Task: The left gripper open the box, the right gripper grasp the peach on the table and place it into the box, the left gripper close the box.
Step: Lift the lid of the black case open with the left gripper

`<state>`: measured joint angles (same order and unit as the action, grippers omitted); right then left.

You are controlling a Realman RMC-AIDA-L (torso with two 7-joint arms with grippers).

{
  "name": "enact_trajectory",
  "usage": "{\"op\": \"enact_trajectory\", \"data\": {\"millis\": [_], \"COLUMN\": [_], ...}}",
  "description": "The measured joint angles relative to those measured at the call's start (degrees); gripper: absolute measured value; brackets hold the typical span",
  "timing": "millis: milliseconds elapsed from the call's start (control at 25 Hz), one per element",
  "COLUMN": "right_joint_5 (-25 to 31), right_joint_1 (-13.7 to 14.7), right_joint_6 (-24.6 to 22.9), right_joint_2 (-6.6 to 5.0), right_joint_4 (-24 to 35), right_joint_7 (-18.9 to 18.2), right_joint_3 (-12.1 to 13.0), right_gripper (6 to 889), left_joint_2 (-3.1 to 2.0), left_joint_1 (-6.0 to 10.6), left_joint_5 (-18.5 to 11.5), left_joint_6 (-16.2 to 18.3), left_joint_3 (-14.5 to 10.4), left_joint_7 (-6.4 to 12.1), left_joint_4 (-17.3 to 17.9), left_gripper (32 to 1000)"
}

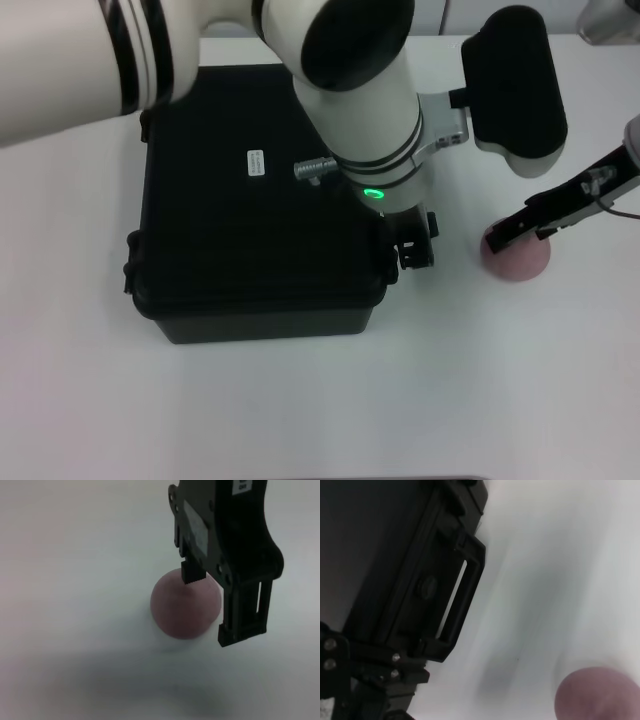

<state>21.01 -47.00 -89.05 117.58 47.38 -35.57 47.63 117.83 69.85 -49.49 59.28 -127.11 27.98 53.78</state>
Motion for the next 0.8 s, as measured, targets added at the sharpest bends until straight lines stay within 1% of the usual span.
{"op": "enact_trajectory", "data": {"millis": [120, 160, 200, 360, 440, 640, 720, 760, 800], "right_joint_5": [0.0, 0.0, 0.0, 0.0, 0.0, 0.0, 0.0, 0.0, 0.0], "right_joint_1": [0.1, 0.2, 0.3, 0.5, 0.6, 0.7, 0.7, 0.7, 0.7], "right_joint_6": [-0.1, -0.1, -0.1, -0.2, -0.3, -0.3, -0.3, -0.2, -0.2], "right_joint_2": [0.0, 0.0, -0.01, -0.07, -0.07, -0.08, -0.08, -0.08, -0.08], "right_joint_4": [0.1, 0.1, 0.1, 0.1, 0.1, 0.2, 0.2, 0.2, 0.2], "right_joint_7": [0.0, 0.0, 0.0, 0.0, 0.0, 0.0, 0.0, 0.0, 0.0], "right_joint_3": [0.0, 0.0, 0.0, 0.0, 0.0, 0.0, 0.0, 0.0, 0.0], "right_gripper": [790, 790, 790, 790, 790, 790, 790, 790, 790], "left_joint_2": [-0.09, -0.09, -0.09, -0.09, -0.08, -0.1, -0.12, -0.21, -0.21], "left_joint_1": [-0.48, -1.31, -1.31, -3.48, -4.29, -5.47, -6.16, -6.55, -6.55], "left_joint_5": [1.7, 3.6, 3.6, 7.3, 8.5, 10.6, 10.9, 11.2, 11.2], "left_joint_6": [1.5, 2.6, 2.6, 5.3, 6.2, 8.6, 9.5, 10.1, 10.1], "left_joint_3": [1.3, 2.7, 2.7, 5.9, 7.0, 8.6, 9.6, 10.1, 10.1], "left_joint_7": [-0.06, -0.25, -0.25, -0.38, -0.36, -0.36, -0.07, 0.06, 0.06], "left_joint_4": [1.6, 3.5, 3.5, 7.8, 9.7, 13.0, 14.3, 14.9, 14.9], "left_gripper": [373, 373, 373, 372, 372, 372, 345, 331, 317]}}
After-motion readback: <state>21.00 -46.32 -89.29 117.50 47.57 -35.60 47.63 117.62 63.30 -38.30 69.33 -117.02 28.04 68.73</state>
